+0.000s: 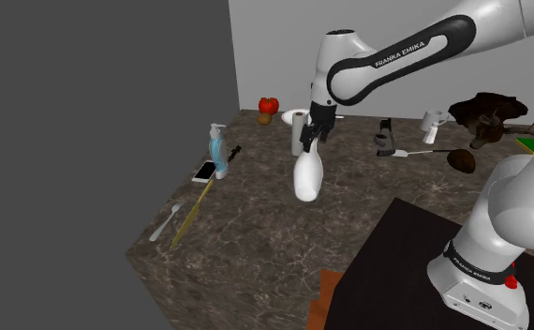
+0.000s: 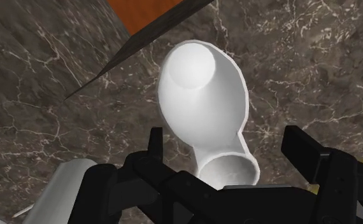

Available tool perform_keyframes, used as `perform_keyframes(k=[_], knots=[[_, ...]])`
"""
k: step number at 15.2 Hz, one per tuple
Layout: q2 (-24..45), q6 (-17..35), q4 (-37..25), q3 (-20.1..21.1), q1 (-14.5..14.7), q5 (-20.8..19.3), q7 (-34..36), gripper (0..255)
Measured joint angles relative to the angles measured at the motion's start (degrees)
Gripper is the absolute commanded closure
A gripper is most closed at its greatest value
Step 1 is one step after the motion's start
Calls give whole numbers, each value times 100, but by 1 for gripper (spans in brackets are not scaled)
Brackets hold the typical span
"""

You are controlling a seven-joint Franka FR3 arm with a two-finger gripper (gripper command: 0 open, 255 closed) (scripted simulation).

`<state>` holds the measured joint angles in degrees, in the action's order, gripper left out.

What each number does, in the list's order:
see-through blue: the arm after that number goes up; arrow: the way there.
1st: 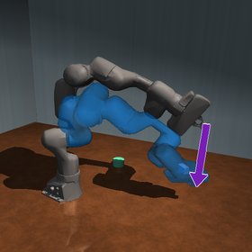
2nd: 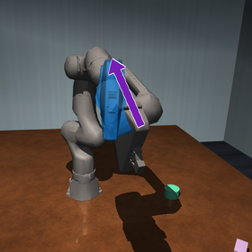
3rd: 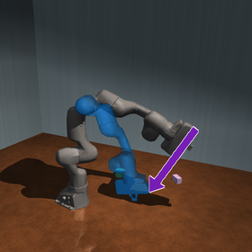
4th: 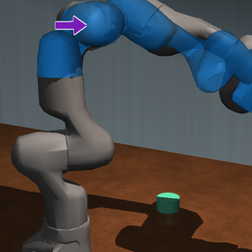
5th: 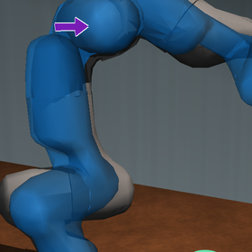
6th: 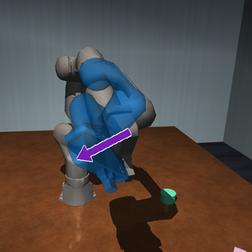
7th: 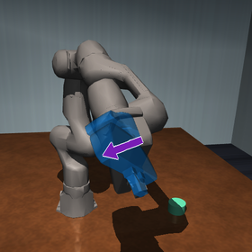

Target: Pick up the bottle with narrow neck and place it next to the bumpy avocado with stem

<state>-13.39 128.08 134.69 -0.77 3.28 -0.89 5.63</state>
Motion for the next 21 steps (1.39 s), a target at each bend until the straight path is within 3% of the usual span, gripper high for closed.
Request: perform_keyframes(k=[9,10,21], knots=[[116,217,97,-4,-2,-1,-4,0],[116,217,97,-4,-2,-1,-4,255],[98,177,75,-4,-2,-1,-4,255]])
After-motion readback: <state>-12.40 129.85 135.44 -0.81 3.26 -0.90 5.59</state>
